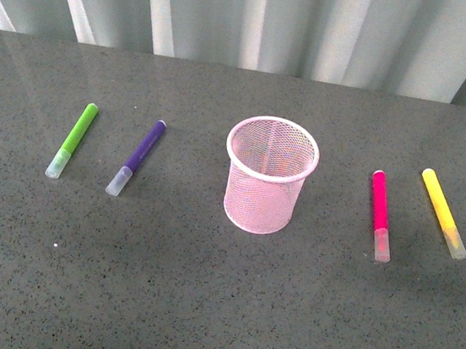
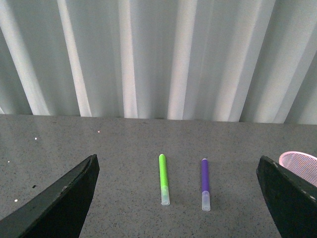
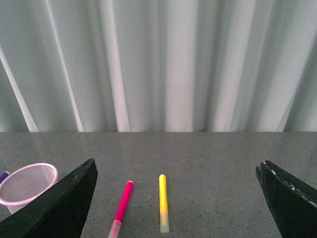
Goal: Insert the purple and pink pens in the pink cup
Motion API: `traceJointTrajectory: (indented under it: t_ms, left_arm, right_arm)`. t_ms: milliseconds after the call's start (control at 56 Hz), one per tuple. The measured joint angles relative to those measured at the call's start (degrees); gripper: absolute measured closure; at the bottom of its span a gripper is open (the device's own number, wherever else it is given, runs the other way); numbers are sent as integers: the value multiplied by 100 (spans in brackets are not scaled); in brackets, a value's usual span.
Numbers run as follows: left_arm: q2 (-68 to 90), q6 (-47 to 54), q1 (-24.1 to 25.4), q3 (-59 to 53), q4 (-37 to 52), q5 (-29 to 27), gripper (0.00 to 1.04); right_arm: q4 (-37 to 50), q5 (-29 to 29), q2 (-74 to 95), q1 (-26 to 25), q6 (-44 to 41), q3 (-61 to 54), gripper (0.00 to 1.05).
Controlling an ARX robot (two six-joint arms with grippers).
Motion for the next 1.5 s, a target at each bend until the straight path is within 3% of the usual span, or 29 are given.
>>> traceJointTrajectory:
  t_ms: [1070, 1142, 1213, 1409, 1499]
  left_arm:
    - [2, 0, 0, 0, -2, 2, 7]
    - [535, -275, 39, 354, -918, 468, 7]
    - [1432, -358, -101, 708, -1161, 459, 7]
    - [4360, -319, -525, 2000, 597, 295, 7]
    - [5720, -249, -673, 2857, 916, 275, 7]
  right_arm:
    - [0, 0, 0, 0, 0, 0, 7]
    - [0, 4, 0, 0, 0, 0, 7]
    - [0, -9, 0, 0, 0, 0, 7]
    - [0, 2, 0, 0, 0, 0, 7]
    - [0, 0, 0, 0, 0, 0, 7]
